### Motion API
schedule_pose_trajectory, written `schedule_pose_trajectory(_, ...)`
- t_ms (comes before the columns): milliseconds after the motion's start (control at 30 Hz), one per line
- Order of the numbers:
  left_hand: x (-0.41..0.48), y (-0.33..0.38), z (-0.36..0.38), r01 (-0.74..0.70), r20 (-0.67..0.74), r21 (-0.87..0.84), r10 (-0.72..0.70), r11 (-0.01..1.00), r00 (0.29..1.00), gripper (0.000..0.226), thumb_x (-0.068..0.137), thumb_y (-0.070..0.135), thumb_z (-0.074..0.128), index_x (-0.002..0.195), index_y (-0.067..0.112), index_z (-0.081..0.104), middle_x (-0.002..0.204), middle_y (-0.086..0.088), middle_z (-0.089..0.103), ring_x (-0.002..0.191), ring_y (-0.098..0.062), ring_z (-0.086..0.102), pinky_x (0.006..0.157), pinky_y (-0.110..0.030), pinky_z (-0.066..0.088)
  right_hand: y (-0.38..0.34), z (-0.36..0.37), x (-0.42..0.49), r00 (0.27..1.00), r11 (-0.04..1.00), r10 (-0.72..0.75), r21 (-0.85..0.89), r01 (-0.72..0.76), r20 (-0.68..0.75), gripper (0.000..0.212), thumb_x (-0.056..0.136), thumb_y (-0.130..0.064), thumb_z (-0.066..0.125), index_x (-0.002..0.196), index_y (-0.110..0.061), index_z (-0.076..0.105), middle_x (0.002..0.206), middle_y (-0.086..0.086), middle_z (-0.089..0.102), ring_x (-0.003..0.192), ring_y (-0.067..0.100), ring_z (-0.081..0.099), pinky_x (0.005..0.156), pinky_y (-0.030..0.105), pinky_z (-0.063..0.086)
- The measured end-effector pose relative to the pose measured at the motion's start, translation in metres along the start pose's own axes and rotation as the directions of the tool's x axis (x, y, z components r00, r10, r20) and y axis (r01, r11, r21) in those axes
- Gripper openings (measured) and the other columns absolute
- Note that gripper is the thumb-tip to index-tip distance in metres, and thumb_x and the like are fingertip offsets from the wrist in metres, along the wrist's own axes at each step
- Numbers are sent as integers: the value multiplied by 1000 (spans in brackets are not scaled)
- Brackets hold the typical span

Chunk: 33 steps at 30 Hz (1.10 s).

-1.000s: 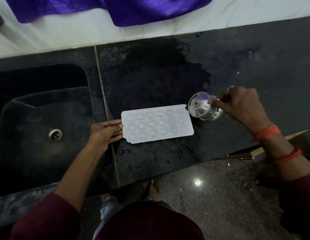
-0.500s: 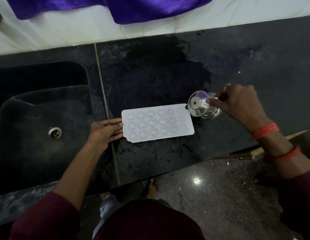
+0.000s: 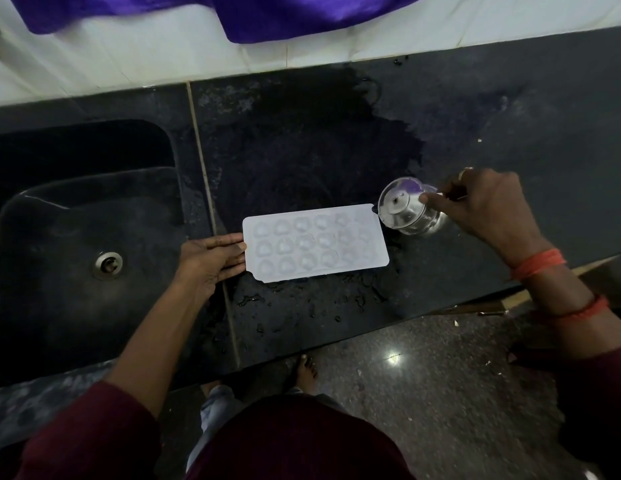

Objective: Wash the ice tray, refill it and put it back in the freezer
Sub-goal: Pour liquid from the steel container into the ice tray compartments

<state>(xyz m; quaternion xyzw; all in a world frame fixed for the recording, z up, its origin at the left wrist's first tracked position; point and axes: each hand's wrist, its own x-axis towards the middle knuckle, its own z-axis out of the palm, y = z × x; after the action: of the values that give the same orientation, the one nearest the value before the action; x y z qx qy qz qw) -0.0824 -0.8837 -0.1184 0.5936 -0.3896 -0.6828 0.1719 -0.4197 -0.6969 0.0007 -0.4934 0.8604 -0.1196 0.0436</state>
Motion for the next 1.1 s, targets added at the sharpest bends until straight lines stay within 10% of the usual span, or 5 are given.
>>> schedule_pose_trajectory(1100, -1, -2, -2, -27, 5, 14, 27, 1000, 1000, 15, 87, 2, 77, 101, 7, 77, 88, -8, 78, 79, -17, 75, 62, -21, 61, -20, 1, -26, 999, 998, 12, -57, -9, 44, 37, 85, -47, 74, 88, -10, 73, 79, 12, 72, 72, 33, 68, 75, 47, 58)
